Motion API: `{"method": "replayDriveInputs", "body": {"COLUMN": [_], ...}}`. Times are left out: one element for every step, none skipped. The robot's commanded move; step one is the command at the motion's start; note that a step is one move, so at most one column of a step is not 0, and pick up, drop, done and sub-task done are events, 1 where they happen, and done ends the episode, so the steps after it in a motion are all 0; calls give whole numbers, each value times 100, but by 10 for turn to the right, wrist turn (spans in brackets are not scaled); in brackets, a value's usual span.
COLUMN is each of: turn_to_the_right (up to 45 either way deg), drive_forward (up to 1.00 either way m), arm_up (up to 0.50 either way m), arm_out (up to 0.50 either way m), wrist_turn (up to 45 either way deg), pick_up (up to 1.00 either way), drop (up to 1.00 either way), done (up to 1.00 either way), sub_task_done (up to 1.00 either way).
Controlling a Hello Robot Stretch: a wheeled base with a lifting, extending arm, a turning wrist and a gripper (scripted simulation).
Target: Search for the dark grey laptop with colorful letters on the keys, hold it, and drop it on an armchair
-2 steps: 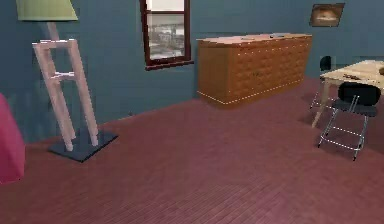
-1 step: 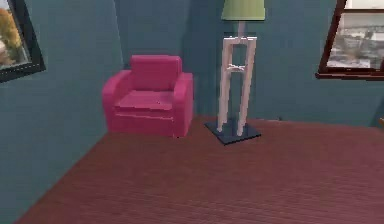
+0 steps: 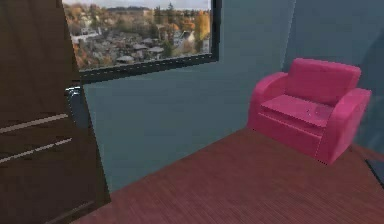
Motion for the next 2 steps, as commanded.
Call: {"method": "replayDriveInputs", "body": {"turn_to_the_right": [0,-450], "drive_forward": [25,0], "arm_up": [0,0], "arm_out": [0,0], "wrist_turn": [0,0], "pick_up": [0,0], "drop": [0,0], "done": [0,0], "sub_task_done": [0,0]}}
